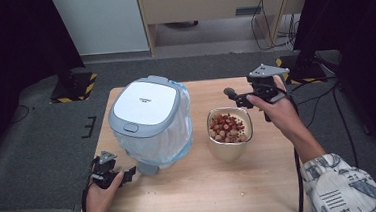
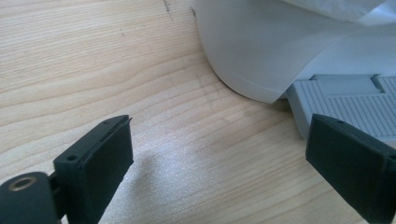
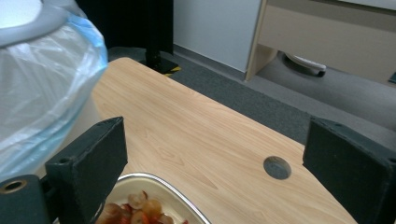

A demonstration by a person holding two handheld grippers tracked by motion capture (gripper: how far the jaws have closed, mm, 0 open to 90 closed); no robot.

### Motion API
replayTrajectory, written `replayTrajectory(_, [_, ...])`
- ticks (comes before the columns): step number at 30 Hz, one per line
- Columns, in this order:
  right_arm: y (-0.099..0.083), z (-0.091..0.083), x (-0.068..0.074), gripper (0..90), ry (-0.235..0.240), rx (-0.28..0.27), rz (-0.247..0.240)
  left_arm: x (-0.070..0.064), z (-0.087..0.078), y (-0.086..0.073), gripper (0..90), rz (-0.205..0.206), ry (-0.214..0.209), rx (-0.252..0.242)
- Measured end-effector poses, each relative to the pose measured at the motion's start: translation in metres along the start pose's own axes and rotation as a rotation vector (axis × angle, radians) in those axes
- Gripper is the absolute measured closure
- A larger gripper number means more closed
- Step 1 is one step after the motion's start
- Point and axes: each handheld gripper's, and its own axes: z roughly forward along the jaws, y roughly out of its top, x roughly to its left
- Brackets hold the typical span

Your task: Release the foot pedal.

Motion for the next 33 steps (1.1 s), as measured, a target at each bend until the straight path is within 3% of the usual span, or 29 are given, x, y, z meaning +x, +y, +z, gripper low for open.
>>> replayTrajectory(13, [-0.029,-0.016,-0.029,6.2,-0.100,0.021,0.059,0.003,0.001,-0.002,3.2,0.011,-0.005,-0.013])
replayTrajectory(18, [-0.044,-0.023,-0.041,6.1,-0.131,0.019,0.092,0.004,0.000,-0.003,3.4,0.043,-0.001,-0.026])
replayTrajectory(33, [-0.083,-0.037,-0.056,6.4,-0.196,0.042,0.135,0.001,0.005,-0.004,4.6,0.087,0.006,-0.005])
